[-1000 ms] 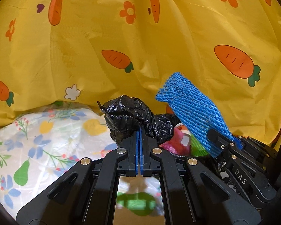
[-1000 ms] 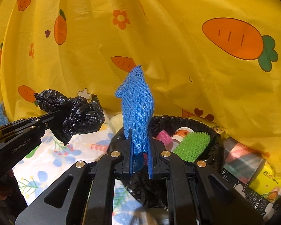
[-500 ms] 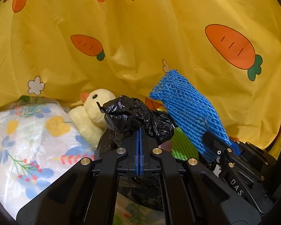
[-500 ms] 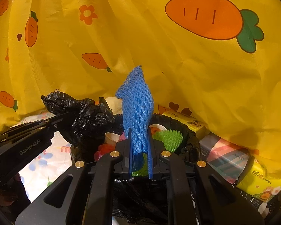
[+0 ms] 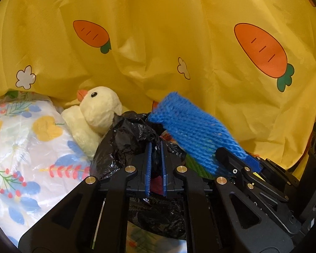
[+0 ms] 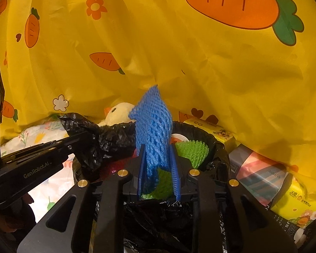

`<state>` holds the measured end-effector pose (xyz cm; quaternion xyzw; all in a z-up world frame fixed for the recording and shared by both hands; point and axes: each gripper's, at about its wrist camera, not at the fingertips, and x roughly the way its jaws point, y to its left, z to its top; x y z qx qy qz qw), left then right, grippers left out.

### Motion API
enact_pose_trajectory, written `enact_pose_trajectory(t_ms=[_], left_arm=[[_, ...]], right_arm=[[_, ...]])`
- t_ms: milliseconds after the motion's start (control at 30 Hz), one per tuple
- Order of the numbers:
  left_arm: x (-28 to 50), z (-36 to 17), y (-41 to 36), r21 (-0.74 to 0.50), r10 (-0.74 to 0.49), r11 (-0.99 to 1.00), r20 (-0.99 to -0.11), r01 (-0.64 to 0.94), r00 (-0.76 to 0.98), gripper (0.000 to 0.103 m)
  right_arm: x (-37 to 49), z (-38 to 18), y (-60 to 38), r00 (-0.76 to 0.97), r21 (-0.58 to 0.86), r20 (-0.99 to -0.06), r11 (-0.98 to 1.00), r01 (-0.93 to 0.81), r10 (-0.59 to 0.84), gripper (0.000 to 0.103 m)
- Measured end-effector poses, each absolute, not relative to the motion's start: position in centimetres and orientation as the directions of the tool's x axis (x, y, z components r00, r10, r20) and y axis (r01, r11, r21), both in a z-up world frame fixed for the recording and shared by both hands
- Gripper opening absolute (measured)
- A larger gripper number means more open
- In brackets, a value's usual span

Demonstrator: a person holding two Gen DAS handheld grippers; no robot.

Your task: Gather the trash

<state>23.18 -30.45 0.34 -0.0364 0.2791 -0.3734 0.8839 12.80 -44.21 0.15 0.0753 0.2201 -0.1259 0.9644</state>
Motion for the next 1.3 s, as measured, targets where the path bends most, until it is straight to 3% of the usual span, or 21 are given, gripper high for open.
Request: enact_pose_trajectory(t_ms=[33, 100, 267, 467, 667, 967, 1300], left_arm=[[23.2, 0.3, -30.3, -0.275, -0.68, 0.719, -0.468, 0.638, 0.565, 0.019], [23.1, 0.3, -29.6, -0.301, -0.684, 0.72, -0.461, 0.625, 0.566, 0.042], [22.5, 0.7, -27.3, -0.325, -0.662, 0.748, -0.433, 0.579, 0.612, 0.078], [21.1, 1.6, -25.2, -0.23, -0.534, 0.844, -0.446, 0.485, 0.718, 0.097], [18.9, 2.4, -22.8, -0.133, -0.403, 0.914, -0.432, 0.384, 0.807, 0.097], [15.1, 2.5, -19.0, -0.065, -0.276, 0.959, -0.435, 0.275, 0.857, 0.097], [9.6, 2.5, -13.4, -0.057, -0.214, 0.976, -0.422, 0.21, 0.881, 0.097]], right_arm=[[12.8, 0.1, -44.2, 0.872, 0.089, -0.443, 0.957, 0.274, -0.209, 0.031], [12.8, 0.1, -44.3, 0.873, 0.095, -0.443, 0.958, 0.271, -0.203, 0.033], [12.2, 0.3, -44.1, 0.877, 0.098, -0.431, 0.955, 0.28, -0.213, 0.054], [11.5, 0.8, -43.3, 0.882, 0.089, -0.412, 0.952, 0.291, -0.231, 0.08], [10.8, 1.4, -41.6, 0.874, 0.069, -0.411, 0.947, 0.315, -0.261, 0.097], [9.5, 1.2, -37.6, 0.874, 0.006, -0.401, 0.954, 0.301, -0.274, 0.097], [5.4, 1.8, -33.3, 0.889, 0.018, -0.381, 0.959, 0.281, -0.253, 0.097]])
